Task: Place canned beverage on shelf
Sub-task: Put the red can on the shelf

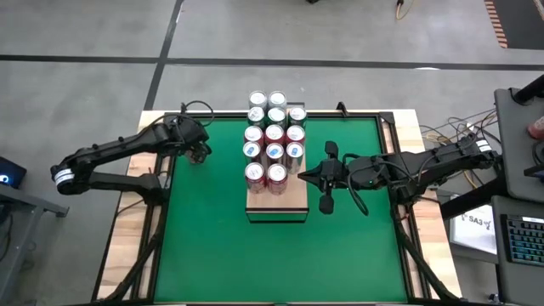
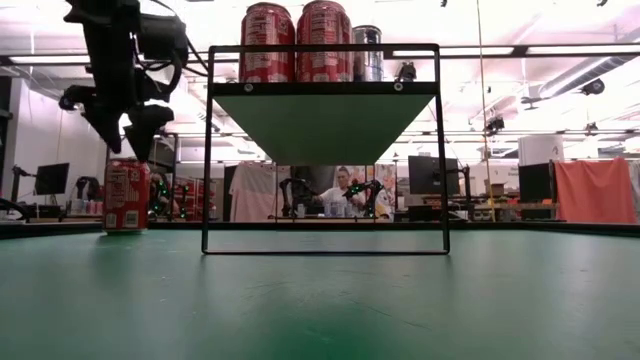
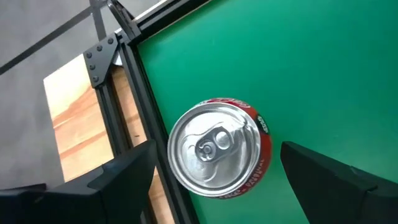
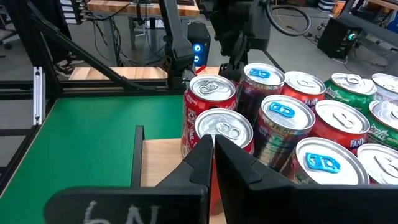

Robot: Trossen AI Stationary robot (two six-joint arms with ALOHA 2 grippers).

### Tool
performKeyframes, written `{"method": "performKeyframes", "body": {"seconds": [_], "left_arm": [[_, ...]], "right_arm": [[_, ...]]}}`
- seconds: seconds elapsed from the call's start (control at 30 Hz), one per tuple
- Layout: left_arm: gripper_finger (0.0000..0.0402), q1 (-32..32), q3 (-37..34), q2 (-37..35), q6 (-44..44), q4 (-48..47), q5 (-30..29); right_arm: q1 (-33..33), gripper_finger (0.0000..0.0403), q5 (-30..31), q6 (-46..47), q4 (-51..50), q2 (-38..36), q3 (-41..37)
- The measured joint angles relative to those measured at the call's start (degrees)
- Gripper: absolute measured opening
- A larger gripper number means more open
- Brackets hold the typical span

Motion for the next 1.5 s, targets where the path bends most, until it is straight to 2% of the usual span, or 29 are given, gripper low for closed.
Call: {"method": "performKeyframes", "body": {"seconds": [0.77, 1.0, 1.13, 1.27, 1.43, 1.5], "left_arm": [[0.0326, 0.71, -7.52, -0.11, -2.58, 7.61, -0.5], [0.0283, 0.71, -6.15, 0.0, -2.29, 7.1, 1.8], [0.0281, 0.43, -6.03, -0.02, -2.16, 6.7, 2.52], [0.0281, -0.12, -3.35, -0.36, -0.92, 0.33, 4.16], [0.0281, -3.18, 4.92, -2.93, 3.85, -5.45, 3.6], [0.0282, -4.72, 8.62, -4.3, 6.7, -8.08, 5.57]], "right_arm": [[0.0, 0.0009, 0.02, 0.88, -0.02, 0.0, -0.02], [0.0, 0.0009, 0.0, 0.9, -0.02, 0.0, -0.09], [0.02, 0.0009, 0.0, 0.88, 0.0, 0.0, -0.2], [0.02, 0.0009, 0.0, 0.9, -0.02, 0.02, -0.26], [0.04, 0.0009, 0.0, 0.86, -0.04, 0.02, -0.35], [0.04, 0.0009, 0.0, 0.18, -0.04, 0.02, -0.37]]}}
